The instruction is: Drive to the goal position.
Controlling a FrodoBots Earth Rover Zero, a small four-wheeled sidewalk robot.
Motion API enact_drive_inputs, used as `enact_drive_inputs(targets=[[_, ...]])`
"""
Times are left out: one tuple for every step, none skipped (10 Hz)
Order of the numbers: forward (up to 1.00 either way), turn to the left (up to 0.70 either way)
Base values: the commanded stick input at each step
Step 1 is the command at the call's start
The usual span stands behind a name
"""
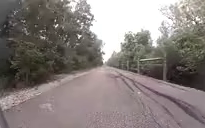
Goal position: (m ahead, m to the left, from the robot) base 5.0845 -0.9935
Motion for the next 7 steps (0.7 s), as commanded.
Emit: enact_drive_inputs(targets=[[0.70,0.00],[0.70,0.00],[0.70,0.00],[0.70,0.00],[0.70,0.00],[0.70,0.00],[0.70,0.00]])
